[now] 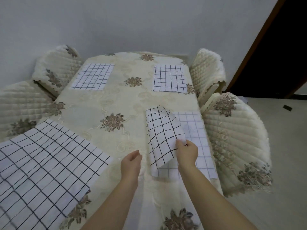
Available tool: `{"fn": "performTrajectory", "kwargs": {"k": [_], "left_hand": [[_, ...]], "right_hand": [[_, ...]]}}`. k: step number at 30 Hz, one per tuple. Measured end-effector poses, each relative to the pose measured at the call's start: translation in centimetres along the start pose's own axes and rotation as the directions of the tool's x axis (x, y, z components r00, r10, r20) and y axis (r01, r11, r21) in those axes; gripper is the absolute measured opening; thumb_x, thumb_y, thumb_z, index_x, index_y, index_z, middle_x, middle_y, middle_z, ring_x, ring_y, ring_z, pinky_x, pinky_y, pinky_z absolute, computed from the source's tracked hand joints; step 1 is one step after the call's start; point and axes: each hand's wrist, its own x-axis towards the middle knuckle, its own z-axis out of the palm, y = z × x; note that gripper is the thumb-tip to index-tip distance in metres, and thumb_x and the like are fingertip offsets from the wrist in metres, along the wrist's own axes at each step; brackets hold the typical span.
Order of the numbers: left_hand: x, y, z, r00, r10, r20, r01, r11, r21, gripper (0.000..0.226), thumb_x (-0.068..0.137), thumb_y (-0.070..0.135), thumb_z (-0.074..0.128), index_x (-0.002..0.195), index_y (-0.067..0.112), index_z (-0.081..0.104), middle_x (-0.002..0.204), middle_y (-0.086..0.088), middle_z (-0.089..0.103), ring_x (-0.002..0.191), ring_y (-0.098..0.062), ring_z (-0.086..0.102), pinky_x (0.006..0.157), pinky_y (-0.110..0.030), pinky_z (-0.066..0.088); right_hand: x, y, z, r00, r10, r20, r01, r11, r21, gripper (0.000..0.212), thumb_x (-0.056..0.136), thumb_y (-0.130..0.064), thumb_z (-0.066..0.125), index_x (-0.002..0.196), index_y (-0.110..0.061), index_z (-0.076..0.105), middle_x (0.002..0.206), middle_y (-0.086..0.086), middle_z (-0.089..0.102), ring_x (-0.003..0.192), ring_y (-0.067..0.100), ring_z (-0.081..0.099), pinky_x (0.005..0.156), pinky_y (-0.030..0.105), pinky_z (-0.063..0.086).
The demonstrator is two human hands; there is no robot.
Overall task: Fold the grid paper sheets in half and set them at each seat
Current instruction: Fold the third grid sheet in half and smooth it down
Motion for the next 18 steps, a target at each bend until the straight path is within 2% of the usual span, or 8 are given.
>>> {"fn": "performTrajectory", "kwargs": {"k": [2, 6, 9, 11, 14, 16, 18], "left_hand": [[0.1, -0.4, 0.9, 0.999, -0.033, 0.02, 0.033, 0.999, 0.008, 0.035, 0.086, 0.006, 0.061, 0.121, 0.007, 0.062, 0.12, -0.011, 0.065, 0.115, -0.028, 0.059, 0.105, -0.042, 0.044], [0.6, -1.0, 2.6, 0.995, -0.067, 0.07, 0.065, 0.997, 0.034, 0.031, 0.084, 0.013, 0.066, 0.115, 0.015, 0.063, 0.118, -0.011, 0.064, 0.111, -0.026, 0.06, 0.104, -0.044, 0.045], [1.0, -1.2, 3.7, 0.994, -0.075, 0.085, 0.07, 0.996, 0.054, 0.03, 0.083, 0.016, 0.067, 0.113, 0.016, 0.061, 0.117, -0.013, 0.063, 0.109, -0.027, 0.06, 0.102, -0.044, 0.046], [1.1, -1.3, 4.4, 0.992, -0.089, 0.092, 0.084, 0.995, 0.059, 0.031, 0.083, 0.014, 0.067, 0.114, 0.013, 0.061, 0.115, -0.015, 0.064, 0.103, -0.027, 0.061, 0.099, -0.042, 0.047], [1.2, -1.5, 5.0, 0.987, -0.124, 0.105, 0.12, 0.992, 0.049, 0.042, 0.078, 0.016, 0.07, 0.118, 0.004, 0.06, 0.107, -0.015, 0.066, 0.095, -0.026, 0.062, 0.095, -0.04, 0.047], [1.3, -1.6, 5.2, 0.985, -0.137, 0.109, 0.135, 0.991, 0.022, 0.055, 0.065, 0.023, 0.071, 0.116, 0.002, 0.062, 0.097, -0.013, 0.067, 0.09, -0.025, 0.063, 0.091, -0.037, 0.048], [1.5, -1.8, 5.3, 0.983, -0.139, 0.117, 0.139, 0.99, 0.007, 0.053, 0.059, 0.025, 0.068, 0.107, 0.003, 0.064, 0.091, -0.011, 0.067, 0.088, -0.025, 0.063, 0.088, -0.036, 0.049]], "right_hand": [[1.0, 0.6, -1.6, 0.998, 0.046, -0.035, -0.045, 0.999, 0.028, 0.039, 0.082, -0.011, 0.056, 0.058, -0.017, 0.026, 0.056, 0.0, 0.023, 0.054, 0.017, 0.021, 0.051, 0.026, 0.017], [3.0, 2.5, -4.0, 0.984, 0.154, -0.087, -0.148, 0.986, 0.074, 0.038, 0.083, -0.014, 0.058, 0.062, -0.023, 0.028, 0.061, -0.006, 0.028, 0.055, 0.014, 0.026, 0.047, 0.024, 0.02], [3.6, 3.8, -5.2, 0.969, 0.214, -0.12, -0.206, 0.975, 0.078, 0.021, 0.083, -0.019, 0.062, 0.073, -0.018, 0.043, 0.074, -0.004, 0.043, 0.069, 0.018, 0.04, 0.054, 0.025, 0.034], [4.0, 5.0, -5.8, 0.962, 0.239, -0.131, -0.229, 0.969, 0.088, 0.014, 0.079, -0.022, 0.063, 0.084, -0.011, 0.055, 0.084, 0.006, 0.057, 0.075, 0.022, 0.051, 0.069, 0.031, 0.045], [4.4, 6.6, -6.4, 0.951, 0.275, -0.144, -0.256, 0.957, 0.133, 0.033, 0.074, -0.023, 0.063, 0.103, -0.007, 0.065, 0.102, 0.009, 0.065, 0.092, 0.026, 0.061, 0.087, 0.041, 0.053], [4.5, 7.1, -6.9, 0.943, 0.302, -0.136, -0.28, 0.947, 0.159, 0.041, 0.074, -0.021, 0.063, 0.111, -0.005, 0.066, 0.108, 0.009, 0.068, 0.098, 0.029, 0.065, 0.09, 0.049, 0.054], [4.6, 7.6, -7.5, 0.939, 0.32, -0.128, -0.3, 0.942, 0.153, 0.035, 0.076, -0.02, 0.064, 0.108, -0.006, 0.067, 0.101, 0.01, 0.07, 0.093, 0.032, 0.067, 0.084, 0.054, 0.056]]}}
